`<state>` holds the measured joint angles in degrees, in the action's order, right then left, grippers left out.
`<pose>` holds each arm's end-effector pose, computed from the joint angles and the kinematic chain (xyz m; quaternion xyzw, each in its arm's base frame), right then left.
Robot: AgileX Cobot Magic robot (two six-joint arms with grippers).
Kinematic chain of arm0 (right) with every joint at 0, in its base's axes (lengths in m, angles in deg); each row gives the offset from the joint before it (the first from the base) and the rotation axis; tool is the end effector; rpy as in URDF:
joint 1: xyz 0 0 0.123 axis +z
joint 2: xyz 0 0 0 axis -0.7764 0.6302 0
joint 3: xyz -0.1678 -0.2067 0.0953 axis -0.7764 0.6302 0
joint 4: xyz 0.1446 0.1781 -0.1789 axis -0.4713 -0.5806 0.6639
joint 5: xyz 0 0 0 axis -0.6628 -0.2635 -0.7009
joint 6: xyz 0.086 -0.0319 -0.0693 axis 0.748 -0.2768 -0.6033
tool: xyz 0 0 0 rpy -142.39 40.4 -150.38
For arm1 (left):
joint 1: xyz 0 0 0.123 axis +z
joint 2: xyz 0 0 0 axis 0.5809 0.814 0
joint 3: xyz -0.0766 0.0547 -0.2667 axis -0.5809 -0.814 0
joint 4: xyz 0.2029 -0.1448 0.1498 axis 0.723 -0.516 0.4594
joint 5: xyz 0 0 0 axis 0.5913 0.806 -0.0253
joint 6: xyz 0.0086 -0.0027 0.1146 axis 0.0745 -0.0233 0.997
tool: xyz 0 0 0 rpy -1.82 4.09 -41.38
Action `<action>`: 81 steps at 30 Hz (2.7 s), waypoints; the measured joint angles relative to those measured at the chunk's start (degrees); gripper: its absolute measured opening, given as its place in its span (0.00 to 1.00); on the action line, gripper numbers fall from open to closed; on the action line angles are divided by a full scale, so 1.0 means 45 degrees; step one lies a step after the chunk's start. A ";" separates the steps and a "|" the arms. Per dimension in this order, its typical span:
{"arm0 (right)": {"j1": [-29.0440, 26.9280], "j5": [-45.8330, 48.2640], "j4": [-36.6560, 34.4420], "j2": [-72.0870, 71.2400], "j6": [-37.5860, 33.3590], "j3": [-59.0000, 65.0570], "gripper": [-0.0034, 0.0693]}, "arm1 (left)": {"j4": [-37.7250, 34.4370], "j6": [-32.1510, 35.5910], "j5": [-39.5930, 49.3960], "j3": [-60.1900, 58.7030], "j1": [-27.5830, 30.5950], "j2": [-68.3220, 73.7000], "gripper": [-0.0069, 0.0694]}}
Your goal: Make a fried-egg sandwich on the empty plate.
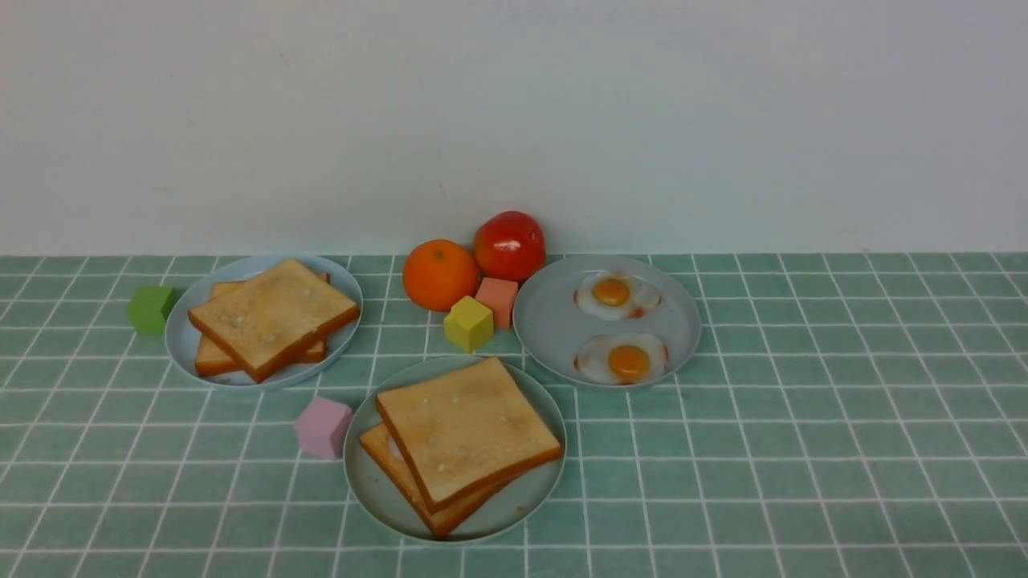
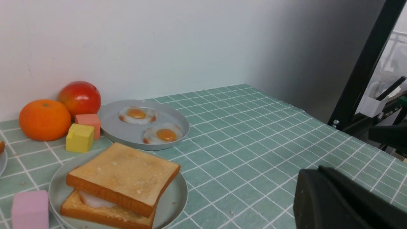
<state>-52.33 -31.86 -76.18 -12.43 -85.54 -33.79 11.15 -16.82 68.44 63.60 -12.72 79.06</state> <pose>0.1172 0.0020 0.1668 0.0212 0.8038 0.0277 0.5938 0.0793 -0.0838 0.2467 0.2036 0.6642 -0.3546 0.6258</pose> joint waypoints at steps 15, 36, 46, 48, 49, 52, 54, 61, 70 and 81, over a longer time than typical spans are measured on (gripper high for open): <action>0.0000 0.0027 0.0025 0.0000 0.0000 0.0000 0.03 | 0.0000 0.0000 0.0000 0.0000 0.0000 0.0000 0.08; 0.0000 0.0027 0.0025 0.0000 0.0000 0.0000 0.05 | -0.2381 0.1769 -0.1267 -0.1122 0.6647 -0.0281 0.07; 0.0000 0.0027 0.0025 0.0000 0.0000 0.0000 0.05 | -0.3950 0.2681 0.2421 -0.2078 0.9701 -0.0281 0.07; 0.0000 0.0027 0.0025 0.0000 0.0000 0.0000 0.05 | -0.3962 0.2622 0.2576 -0.2078 0.9701 -0.0281 0.07; 0.0000 0.0027 0.0025 0.0000 0.0000 0.0000 0.05 | -0.3981 0.2582 0.2576 -0.2078 0.9701 -0.0281 0.07; 0.0000 0.0030 0.0025 0.0000 0.0000 0.0000 0.06 | -0.4008 0.2537 0.2576 -0.2078 0.9701 -0.0281 0.07; 0.0000 0.0030 0.0025 0.0000 0.0000 0.0000 0.06 | -0.4008 0.2537 0.2576 -0.2078 0.9701 -0.0281 0.07; 0.0000 0.0030 0.0041 0.0000 0.0000 0.0000 0.07 | -0.4008 0.2537 0.2576 -0.2078 0.9701 -0.0281 0.07; 0.0000 0.0030 0.0041 0.0000 0.0000 0.0000 0.08 | -0.4008 0.2537 0.2576 -0.2078 0.9701 -0.0281 0.07; 0.0000 0.0030 0.0041 0.0000 0.0000 0.0000 0.10 | -0.4008 0.2537 0.2576 -0.2078 0.9701 -0.0281 0.07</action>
<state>-52.33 -31.73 -76.00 -12.43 -85.54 -33.79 -6.89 -5.40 80.03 54.25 30.94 77.79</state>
